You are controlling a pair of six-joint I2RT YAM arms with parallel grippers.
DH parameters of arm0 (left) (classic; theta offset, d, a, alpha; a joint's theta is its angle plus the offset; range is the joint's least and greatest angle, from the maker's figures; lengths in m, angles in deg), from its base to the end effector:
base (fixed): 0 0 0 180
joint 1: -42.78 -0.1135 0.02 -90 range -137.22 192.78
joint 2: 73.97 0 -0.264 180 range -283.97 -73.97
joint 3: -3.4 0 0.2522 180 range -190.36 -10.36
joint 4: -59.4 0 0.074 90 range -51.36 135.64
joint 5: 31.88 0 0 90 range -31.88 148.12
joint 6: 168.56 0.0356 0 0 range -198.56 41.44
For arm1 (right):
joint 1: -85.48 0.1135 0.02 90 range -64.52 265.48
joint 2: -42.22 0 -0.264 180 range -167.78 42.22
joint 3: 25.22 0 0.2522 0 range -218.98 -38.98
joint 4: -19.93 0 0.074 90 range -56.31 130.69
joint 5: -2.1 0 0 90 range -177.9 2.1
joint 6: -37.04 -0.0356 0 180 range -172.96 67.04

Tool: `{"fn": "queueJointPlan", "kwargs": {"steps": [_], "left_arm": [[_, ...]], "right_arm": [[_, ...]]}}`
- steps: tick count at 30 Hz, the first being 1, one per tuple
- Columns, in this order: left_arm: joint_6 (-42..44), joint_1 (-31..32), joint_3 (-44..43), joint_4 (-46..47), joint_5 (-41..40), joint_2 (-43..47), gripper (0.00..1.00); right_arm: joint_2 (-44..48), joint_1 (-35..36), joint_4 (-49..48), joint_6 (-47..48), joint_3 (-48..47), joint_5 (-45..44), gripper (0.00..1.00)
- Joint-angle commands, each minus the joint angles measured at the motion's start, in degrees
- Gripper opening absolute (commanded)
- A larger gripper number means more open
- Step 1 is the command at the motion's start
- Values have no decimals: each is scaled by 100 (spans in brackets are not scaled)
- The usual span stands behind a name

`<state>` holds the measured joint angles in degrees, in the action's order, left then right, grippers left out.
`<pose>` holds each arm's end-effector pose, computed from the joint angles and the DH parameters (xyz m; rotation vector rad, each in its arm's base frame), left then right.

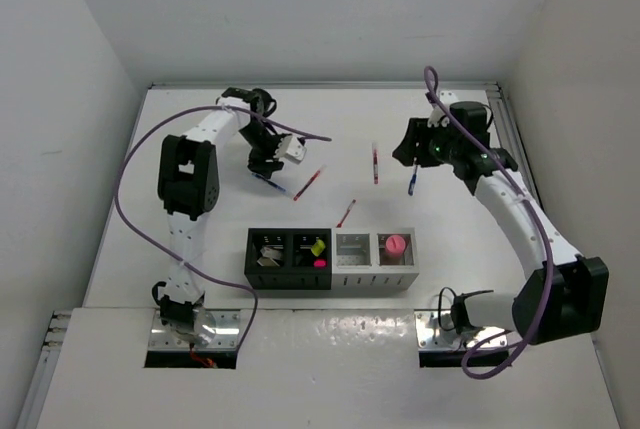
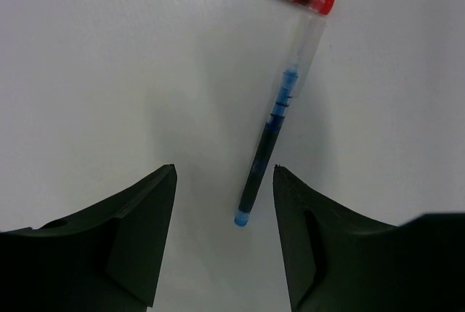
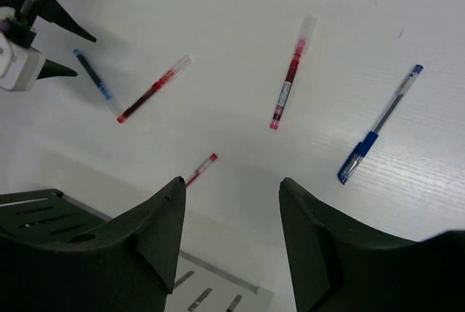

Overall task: Sort the stationery into containers
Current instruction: Pick up the pen from the center of the board.

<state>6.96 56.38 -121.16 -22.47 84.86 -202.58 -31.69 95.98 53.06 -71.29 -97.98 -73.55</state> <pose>0.4276 -0.1199 0.1965 2.1250 1.7803 -0.4753 0.2822 0.0613 0.3010 0.0042 2.2019 0.5570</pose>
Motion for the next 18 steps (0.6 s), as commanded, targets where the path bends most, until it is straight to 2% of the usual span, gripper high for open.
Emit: {"fn": "queueJointPlan", "kwargs": {"steps": [1,8,18], "left_arm": [[676,72,-134,-386,-213,-67,62],[932,177,198,-510,-345,-76,60],[818,177,1007,26,-459,100,47]], "right_arm": [[-36,-215,242,-101,-419,358,54],[-150,-540,286,-110,-472,595,56],[-317,-637,260,-75,-577,736,55]]}}
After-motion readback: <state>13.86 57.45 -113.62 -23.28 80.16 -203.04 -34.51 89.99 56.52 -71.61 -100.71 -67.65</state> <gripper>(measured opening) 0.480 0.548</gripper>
